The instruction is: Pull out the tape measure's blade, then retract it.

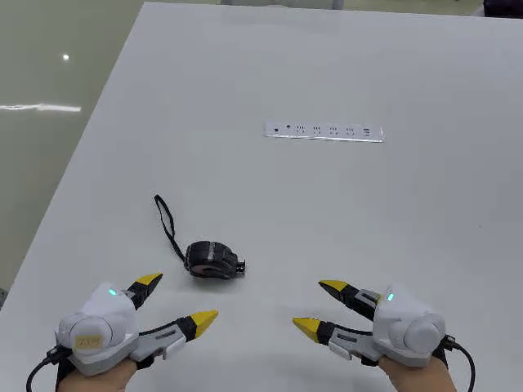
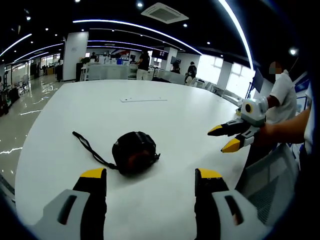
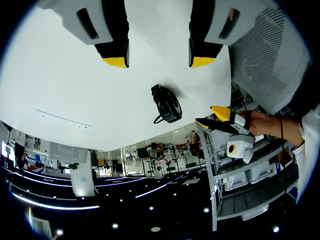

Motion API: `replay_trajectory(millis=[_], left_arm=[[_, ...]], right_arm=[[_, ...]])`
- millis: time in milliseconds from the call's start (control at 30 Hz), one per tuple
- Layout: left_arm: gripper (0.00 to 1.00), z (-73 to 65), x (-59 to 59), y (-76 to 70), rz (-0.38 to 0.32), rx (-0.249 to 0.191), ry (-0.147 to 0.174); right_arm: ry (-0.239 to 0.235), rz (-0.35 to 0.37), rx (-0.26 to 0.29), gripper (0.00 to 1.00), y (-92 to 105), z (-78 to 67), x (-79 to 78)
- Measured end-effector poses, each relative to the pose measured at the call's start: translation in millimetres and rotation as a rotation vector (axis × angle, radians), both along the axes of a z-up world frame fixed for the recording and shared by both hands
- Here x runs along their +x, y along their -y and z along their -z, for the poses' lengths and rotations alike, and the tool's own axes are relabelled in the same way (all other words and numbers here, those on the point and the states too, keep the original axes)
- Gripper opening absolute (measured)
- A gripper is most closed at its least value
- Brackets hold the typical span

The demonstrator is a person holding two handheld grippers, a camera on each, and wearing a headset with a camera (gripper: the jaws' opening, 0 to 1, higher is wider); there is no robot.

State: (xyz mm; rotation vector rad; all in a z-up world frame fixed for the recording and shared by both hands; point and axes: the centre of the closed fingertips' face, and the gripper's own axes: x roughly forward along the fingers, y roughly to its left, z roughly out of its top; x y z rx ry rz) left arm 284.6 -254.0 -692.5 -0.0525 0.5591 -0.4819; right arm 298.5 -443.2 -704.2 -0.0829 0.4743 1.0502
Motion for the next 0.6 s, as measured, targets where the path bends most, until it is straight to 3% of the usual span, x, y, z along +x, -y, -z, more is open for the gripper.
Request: replay_trajectory(millis=[600], left_arm=[[0.69,-0.6,-18.2,-0.7,0.055,-0.016,-0.022]], right_arm=[[0.025,0.007,-0.022,0.49,16.6,-8.1,-16.6]])
